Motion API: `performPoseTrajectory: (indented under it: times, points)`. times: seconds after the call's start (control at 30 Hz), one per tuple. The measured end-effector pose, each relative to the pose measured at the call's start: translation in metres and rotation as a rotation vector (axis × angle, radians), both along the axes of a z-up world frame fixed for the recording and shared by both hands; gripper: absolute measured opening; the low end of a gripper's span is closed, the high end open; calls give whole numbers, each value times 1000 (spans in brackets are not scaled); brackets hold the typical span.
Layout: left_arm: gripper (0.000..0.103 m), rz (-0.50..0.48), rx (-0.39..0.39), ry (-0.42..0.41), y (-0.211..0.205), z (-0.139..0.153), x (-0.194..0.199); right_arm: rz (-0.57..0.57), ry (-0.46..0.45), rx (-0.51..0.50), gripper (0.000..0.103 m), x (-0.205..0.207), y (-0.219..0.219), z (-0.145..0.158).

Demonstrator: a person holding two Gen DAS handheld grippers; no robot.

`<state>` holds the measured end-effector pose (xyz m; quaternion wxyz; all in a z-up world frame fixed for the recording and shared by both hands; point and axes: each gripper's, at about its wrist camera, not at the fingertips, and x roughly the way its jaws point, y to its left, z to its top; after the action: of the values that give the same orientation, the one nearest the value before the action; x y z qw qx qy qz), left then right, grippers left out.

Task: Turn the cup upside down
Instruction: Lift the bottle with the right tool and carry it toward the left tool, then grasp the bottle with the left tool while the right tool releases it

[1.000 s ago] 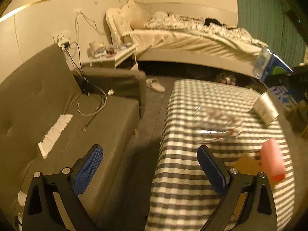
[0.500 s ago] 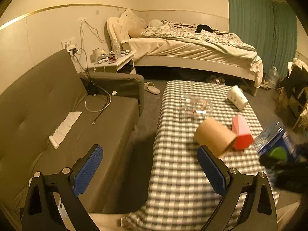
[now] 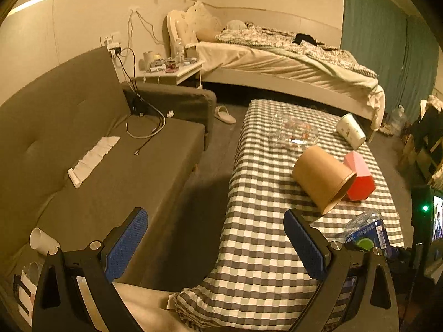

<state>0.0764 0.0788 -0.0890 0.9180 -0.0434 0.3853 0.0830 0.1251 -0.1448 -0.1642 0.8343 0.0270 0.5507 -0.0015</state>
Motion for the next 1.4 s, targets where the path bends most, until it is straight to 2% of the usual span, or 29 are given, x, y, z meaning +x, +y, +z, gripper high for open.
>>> performPoseTrajectory:
  times: [0.27, 0.33, 0.53, 0.73, 0.93, 1.0, 1.1, 1.4]
  points:
    - [101, -21, 26, 31, -15, -5, 6, 49, 46, -3, 75, 7, 3, -2]
    - [101, -31, 34, 39, -21, -3, 6, 50, 42, -3, 91, 6, 2, 4]
    - [101, -71, 39, 75, -49, 7, 3, 68, -71, 64, 93, -7, -22, 57]
    - [101, -126, 45, 132, -93, 11, 6, 31, -172, -3, 94, -27, -79, 103]
    - [101, -194, 46, 233, -145, 2, 36, -39, -190, -23, 94, -45, -136, 100]
    - [101, -194, 78, 282, -160, -5, 46, -61, -188, -66, 94, -45, -148, 92]
    - [101, -232, 54, 328, -182, -14, 61, -57, -172, -109, 94, -42, -157, 82]
    - [101, -237, -11, 449, -206, -51, 89, -11, -151, -81, 94, -30, -163, 54]
